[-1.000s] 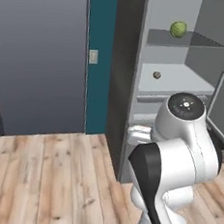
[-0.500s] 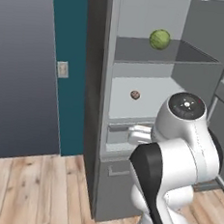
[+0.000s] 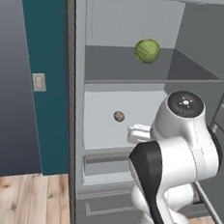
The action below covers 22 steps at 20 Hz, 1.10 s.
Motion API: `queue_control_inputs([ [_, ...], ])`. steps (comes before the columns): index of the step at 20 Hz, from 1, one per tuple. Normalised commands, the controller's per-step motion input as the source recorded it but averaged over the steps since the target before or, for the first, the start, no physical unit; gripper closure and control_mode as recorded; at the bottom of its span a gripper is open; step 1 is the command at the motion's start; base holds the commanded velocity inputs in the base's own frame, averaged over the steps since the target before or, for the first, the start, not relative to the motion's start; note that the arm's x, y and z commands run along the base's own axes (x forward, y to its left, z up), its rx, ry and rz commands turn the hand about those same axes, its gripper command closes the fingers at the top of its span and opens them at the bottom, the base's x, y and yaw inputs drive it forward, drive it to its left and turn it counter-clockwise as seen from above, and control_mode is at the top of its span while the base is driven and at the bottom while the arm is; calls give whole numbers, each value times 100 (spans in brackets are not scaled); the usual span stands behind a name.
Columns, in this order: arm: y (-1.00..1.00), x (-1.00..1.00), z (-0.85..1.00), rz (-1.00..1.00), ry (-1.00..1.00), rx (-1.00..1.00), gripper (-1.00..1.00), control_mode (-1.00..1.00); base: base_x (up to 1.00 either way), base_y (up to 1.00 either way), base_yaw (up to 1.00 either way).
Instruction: Pick the egg and butter from the fridge and place them by the bowl for mixing.
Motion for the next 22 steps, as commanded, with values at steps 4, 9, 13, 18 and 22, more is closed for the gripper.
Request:
queue_control_inputs([
  [4, 0, 0, 0, 0, 0, 0, -100, 100, 17, -35, 1],
  [9, 0, 0, 0, 0, 0, 0, -100, 100, 0, -8, 3],
  [13, -22, 10, 0, 13, 0, 0, -100, -100, 1, -7, 3],
  [18, -29, 11, -6, 25, 0, 0, -100, -100, 0, 0, 0],
  [22, -15, 16, -16, 23, 0, 0, -100, -100, 0, 0, 0],
])
